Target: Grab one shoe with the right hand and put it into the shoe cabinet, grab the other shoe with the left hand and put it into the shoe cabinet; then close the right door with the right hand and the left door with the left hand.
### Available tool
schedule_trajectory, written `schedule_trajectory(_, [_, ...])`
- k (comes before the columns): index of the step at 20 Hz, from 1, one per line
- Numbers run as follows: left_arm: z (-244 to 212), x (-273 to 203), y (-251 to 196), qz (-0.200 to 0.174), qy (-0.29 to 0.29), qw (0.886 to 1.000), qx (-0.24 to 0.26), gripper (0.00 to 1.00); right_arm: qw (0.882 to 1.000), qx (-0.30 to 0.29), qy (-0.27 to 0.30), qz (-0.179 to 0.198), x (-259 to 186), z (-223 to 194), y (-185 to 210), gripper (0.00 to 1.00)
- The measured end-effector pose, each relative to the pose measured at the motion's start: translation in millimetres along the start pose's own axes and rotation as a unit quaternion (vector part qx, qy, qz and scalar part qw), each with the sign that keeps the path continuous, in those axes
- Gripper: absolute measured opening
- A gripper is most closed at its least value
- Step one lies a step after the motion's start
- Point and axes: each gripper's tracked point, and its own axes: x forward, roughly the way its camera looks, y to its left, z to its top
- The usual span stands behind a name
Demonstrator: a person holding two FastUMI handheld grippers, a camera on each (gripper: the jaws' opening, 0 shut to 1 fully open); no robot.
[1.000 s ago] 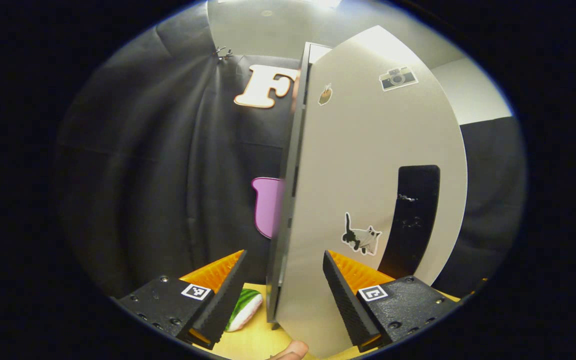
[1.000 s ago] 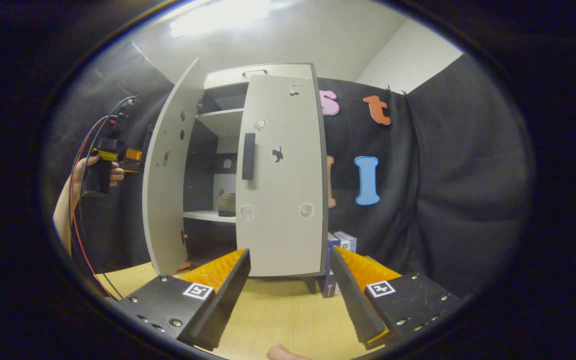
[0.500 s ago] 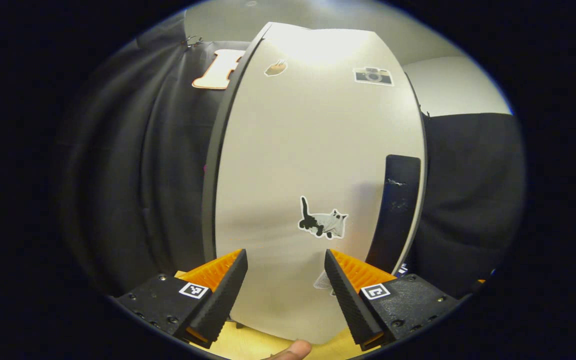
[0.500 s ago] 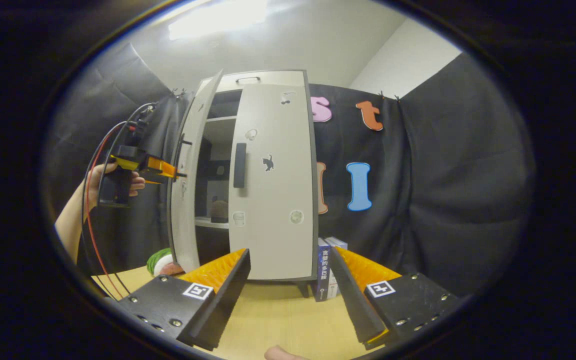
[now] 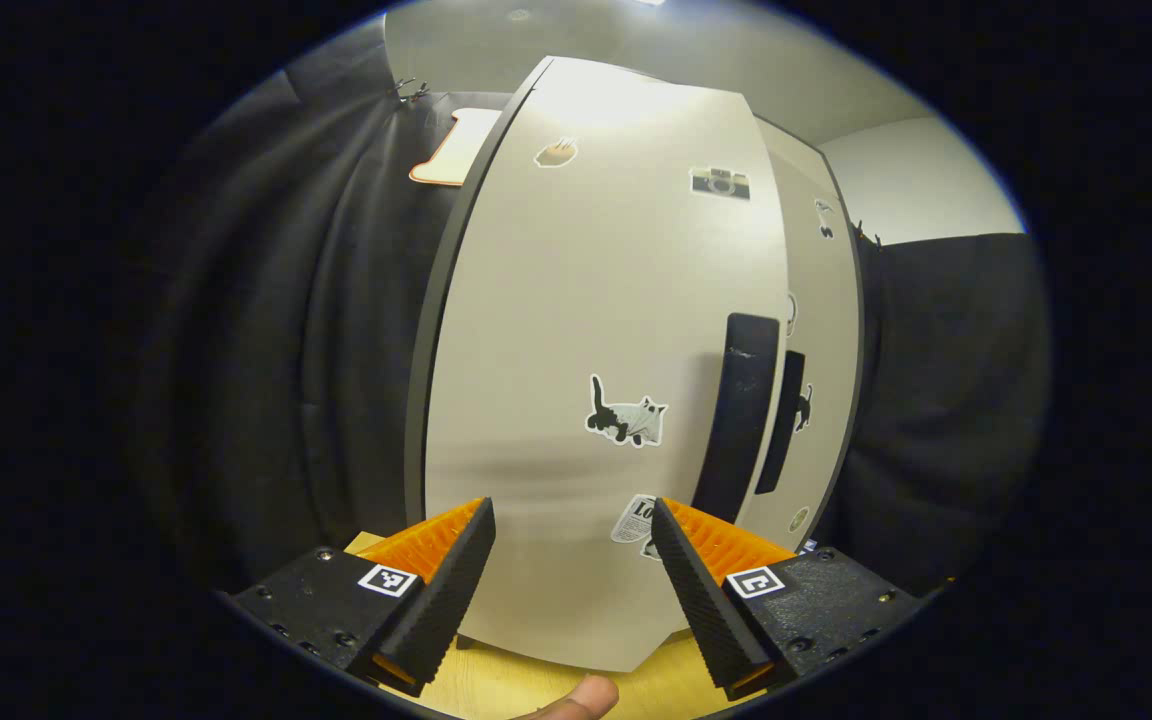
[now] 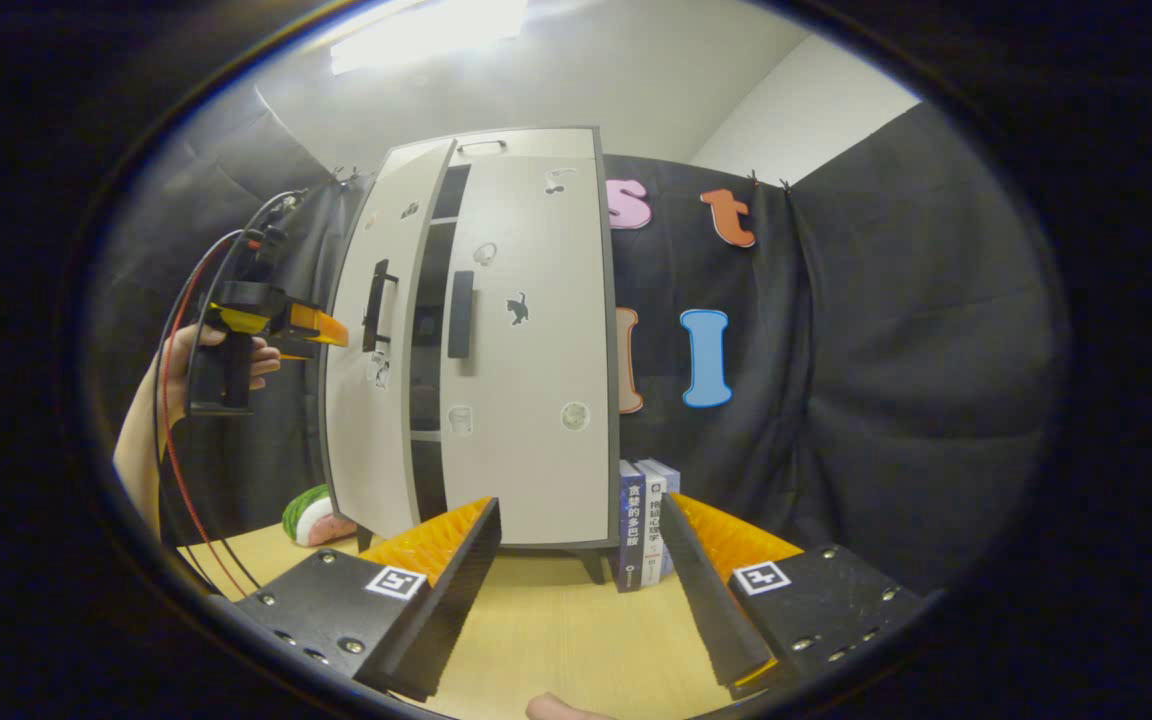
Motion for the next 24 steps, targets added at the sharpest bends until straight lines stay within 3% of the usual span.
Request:
schedule_trajectory(2, [2.7,-13.9,3.7,0.004,-0.006,1.000,0.006,1.00,1.000,-0.003,0.002,0.000,2.2,0.7,2.4,0.94])
schedule_trajectory(4, [4.9,-26.3,6.9,0.008,-0.008,1.000,0.010,0.96,1.000,-0.005,0.003,0.002,3.8,2.6,8.3,0.96])
schedule_trajectory(7, [2.0,-45.2,3.0,-0.012,-0.006,1.000,-0.008,0.96,1.000,-0.016,0.003,0.007,5.2,5.9,17.7,0.94])
schedule_trajectory(10, [2.4,-61.7,6.5,-0.018,-0.013,1.000,-0.012,0.96,1.000,-0.023,0.002,0.003,8.8,11.7,19.6,0.98])
schedule_trajectory(15, [-3.6,-82.2,24.9,0.023,-0.020,0.999,0.033,0.96,1.000,-0.012,0.008,0.002,24.9,30.9,20.3,0.94])
schedule_trajectory(19, [-21.7,-99.0,19.5,0.036,-0.018,0.998,0.047,0.93,1.000,0.015,0.016,0.013,37.0,45.3,25.4,0.96])
schedule_trajectory(20, [-28.1,-104.9,15.0,0.037,-0.012,0.998,0.052,0.96,1.000,0.018,0.016,0.015,38.4,49.6,27.4,0.96])
schedule_trajectory(24, [-40.6,-125.2,-6.4,0.038,-0.004,0.996,0.076,0.96,1.000,0.001,0.009,0.019,43.8,71.0,32.5,0.96])
